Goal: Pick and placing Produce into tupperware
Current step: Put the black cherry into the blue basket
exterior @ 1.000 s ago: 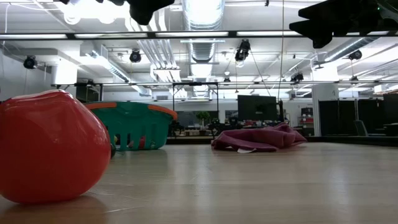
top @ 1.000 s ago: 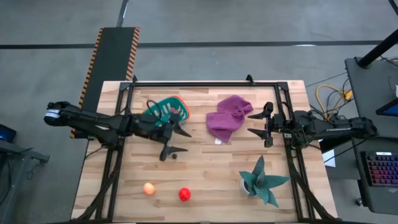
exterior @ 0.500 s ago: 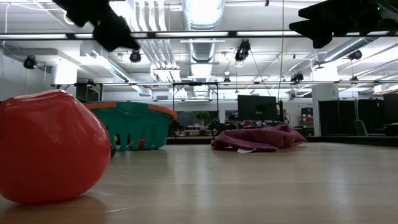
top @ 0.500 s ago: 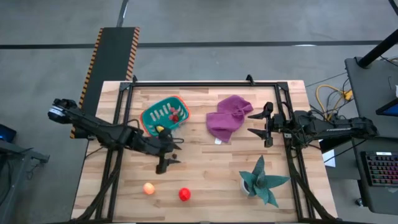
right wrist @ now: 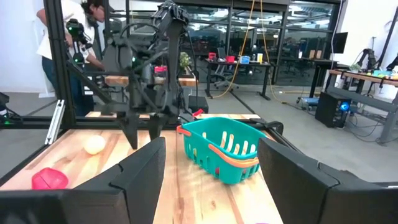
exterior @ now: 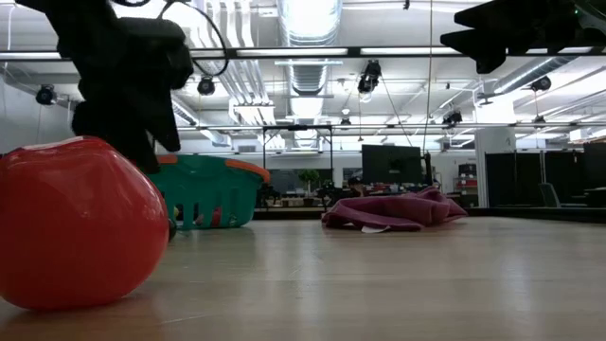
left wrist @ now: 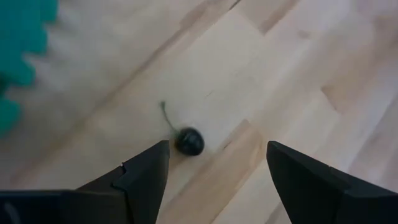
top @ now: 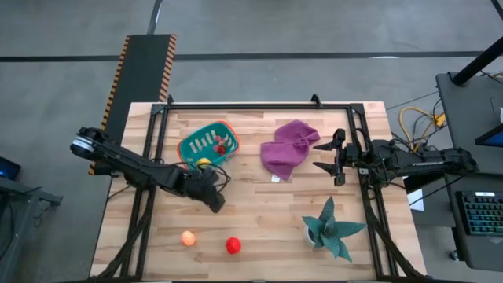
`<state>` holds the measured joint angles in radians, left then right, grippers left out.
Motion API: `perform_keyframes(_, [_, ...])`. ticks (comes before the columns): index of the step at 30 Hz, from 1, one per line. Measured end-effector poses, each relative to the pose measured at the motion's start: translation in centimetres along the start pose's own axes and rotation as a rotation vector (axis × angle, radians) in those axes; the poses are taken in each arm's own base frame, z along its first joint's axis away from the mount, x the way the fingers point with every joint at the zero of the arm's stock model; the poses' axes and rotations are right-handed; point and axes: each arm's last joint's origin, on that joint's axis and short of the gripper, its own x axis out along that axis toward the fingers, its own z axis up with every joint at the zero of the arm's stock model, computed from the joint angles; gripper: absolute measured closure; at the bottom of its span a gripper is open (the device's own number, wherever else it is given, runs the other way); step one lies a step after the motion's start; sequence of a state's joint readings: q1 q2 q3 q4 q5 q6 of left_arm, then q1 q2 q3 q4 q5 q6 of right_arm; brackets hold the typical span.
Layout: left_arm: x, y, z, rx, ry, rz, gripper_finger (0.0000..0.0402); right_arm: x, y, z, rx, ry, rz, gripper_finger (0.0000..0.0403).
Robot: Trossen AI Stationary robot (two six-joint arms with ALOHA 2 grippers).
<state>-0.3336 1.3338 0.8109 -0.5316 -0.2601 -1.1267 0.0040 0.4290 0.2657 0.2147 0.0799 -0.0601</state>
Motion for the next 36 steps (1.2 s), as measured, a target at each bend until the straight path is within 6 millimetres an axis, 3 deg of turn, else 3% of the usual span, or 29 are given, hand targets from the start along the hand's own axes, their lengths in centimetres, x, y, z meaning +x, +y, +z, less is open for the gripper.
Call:
perform_keyframes(9, [2.3, -0.7, -0.6, -0.133, 0.115, 0.048, 0.0148, 0.0, 0.0, 0.1, -0.018, -0.005, 0.0, 0.0156])
perform_keyframes(21, [5.1, -0.6, -0.3, -0.221, 0.128, 0.157, 0.0148, 0.0, 0.0, 0.8, -0.049, -0.044, -0.004, 0.0156])
perform_keyframes(36, [6.6, 0.4, 0.0, -0.243, 0.158, 0.232, 0.0148, 0.0, 0.0, 0.8, -0.016, -0.038, -0.001, 0.0156])
